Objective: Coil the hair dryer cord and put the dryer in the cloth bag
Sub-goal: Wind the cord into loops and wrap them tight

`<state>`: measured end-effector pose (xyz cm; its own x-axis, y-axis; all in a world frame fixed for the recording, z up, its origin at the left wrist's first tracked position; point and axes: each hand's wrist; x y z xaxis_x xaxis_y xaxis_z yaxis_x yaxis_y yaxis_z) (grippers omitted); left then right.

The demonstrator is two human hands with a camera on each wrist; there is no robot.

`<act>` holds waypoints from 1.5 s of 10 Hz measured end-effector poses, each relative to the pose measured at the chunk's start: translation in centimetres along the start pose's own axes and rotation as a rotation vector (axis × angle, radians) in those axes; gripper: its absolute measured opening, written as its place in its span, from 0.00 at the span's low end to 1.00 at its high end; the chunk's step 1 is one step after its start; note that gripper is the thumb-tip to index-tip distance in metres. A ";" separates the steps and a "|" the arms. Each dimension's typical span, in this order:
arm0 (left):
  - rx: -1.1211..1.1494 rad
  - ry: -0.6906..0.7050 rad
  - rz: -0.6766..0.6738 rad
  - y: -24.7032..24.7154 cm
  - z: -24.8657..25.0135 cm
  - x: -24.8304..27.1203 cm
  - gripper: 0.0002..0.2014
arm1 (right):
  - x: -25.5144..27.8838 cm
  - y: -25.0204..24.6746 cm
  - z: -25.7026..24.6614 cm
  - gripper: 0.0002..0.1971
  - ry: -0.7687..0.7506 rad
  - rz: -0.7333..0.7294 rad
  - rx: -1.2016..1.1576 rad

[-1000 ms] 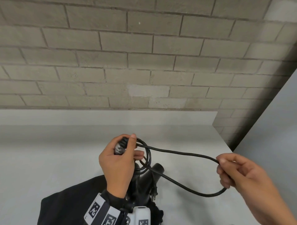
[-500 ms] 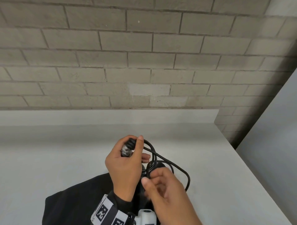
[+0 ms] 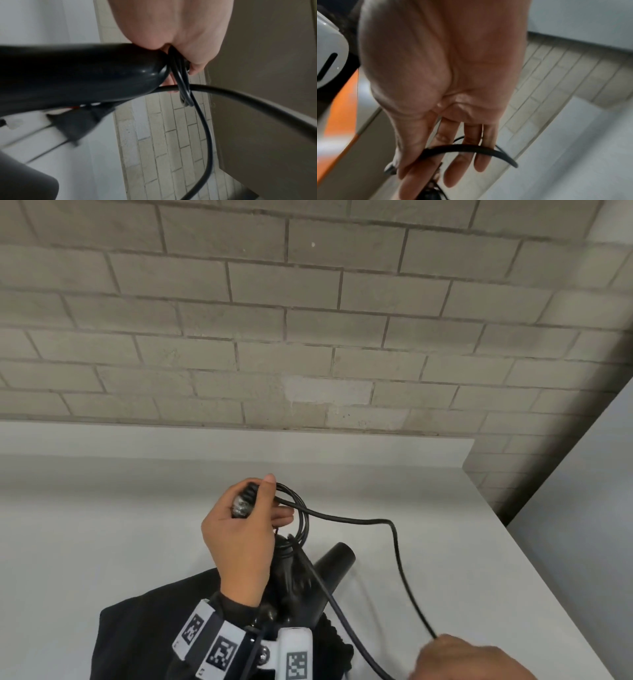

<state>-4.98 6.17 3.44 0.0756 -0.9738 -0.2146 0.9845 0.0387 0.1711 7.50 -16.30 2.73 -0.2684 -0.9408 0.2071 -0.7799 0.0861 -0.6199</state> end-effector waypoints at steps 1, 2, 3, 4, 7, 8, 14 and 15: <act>0.004 -0.003 -0.008 0.0 -0.1 0.0 0.06 | -0.9 0.0 1.2 0.19 0.278 0.028 0.199; -0.022 0.027 -0.058 0.5 0.2 1.1 0.04 | -0.6 0.2 3.1 0.45 0.325 -0.118 -0.035; -0.052 0.052 -0.094 1.0 0.6 2.3 0.04 | 0.2 0.1 2.1 0.34 0.027 0.154 -0.427; -0.092 0.088 -0.121 1.2 0.9 3.2 0.04 | -1.8 0.8 -1.3 0.19 -0.052 0.124 -0.470; -0.164 0.161 -0.105 0.8 1.2 3.4 0.03 | -5.0 1.7 -7.2 0.11 0.007 0.035 -1.054; -0.192 0.202 -0.098 0.5 1.3 3.2 0.03 | -4.4 0.5 -6.5 0.12 -0.154 0.137 -1.014; -0.126 0.126 -0.142 0.9 1.3 3.6 0.06 | -3.4 -2.2 7.1 0.18 -0.140 0.651 0.073; -0.144 0.136 -0.140 1.0 1.4 3.7 0.06 | -4.2 -0.8 3.7 0.13 -0.406 0.765 -0.001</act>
<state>-3.97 2.29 4.16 -0.0521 -0.9333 -0.3553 0.9986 -0.0533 -0.0063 11.35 -13.65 -0.43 -0.4970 -0.6686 -0.5532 -0.4678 0.7434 -0.4781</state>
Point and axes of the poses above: each hand's wrist, its own x-axis away from the middle knuckle, its own y-axis out of the palm, z = x × y, and after that the axes turned 12 degrees about -x, right-handed
